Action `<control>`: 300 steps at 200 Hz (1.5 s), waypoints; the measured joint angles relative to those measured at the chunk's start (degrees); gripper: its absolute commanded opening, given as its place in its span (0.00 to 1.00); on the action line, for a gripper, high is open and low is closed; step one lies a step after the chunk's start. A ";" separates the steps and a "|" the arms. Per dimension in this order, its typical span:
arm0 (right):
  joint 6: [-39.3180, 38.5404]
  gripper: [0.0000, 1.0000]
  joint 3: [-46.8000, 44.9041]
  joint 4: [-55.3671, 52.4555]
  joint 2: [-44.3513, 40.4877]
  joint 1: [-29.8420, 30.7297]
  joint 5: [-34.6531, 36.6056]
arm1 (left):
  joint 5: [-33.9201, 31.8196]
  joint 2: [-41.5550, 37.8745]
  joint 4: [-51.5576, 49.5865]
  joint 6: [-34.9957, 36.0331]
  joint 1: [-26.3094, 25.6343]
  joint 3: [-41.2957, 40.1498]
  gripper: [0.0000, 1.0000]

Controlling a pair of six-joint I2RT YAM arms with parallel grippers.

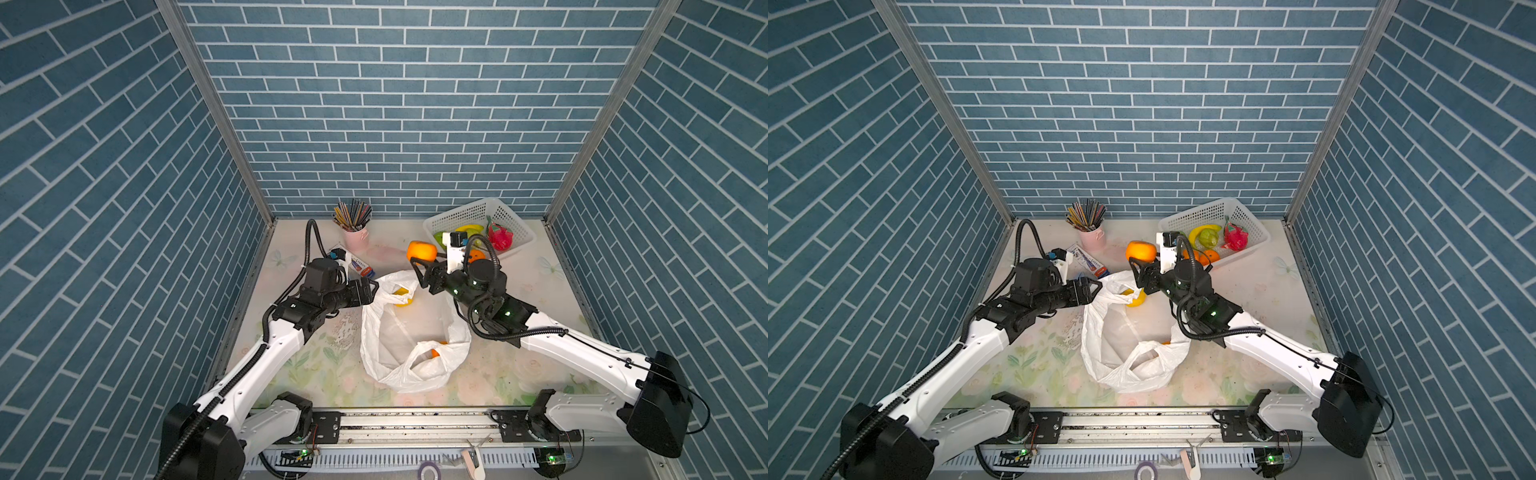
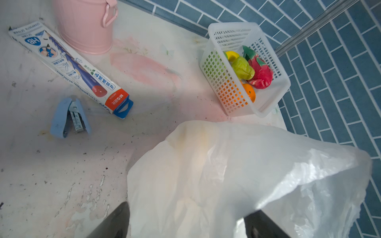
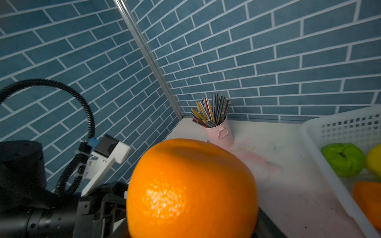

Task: Untie the knot of the plastic bag and take out the fruit
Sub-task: Place the fruit in the basket.

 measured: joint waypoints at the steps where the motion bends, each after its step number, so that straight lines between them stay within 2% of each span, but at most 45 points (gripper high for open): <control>1: 0.00 0.67 0.09 -0.04 0.00 -0.26 -0.07 | 0.00 -0.02 0.00 0.02 0.00 0.04 0.87; 70: 2.89 0.67 2.73 -1.53 2.56 -17.35 -9.33 | 1.64 -0.76 0.90 0.68 -4.81 6.97 0.87; 144: 6.62 0.66 10.45 -3.08 16.72 -33.90 -18.21 | 1.22 5.73 3.69 5.22 -15.47 18.38 0.87; 208: 8.07 0.65 22.03 -6.60 31.74 -39.89 -18.03 | -4.52 10.80 2.56 13.03 -23.85 24.83 0.87; 300: 9.62 0.66 43.65 -13.75 54.69 -43.76 -17.29 | -9.09 11.15 1.40 18.78 -25.49 25.92 0.87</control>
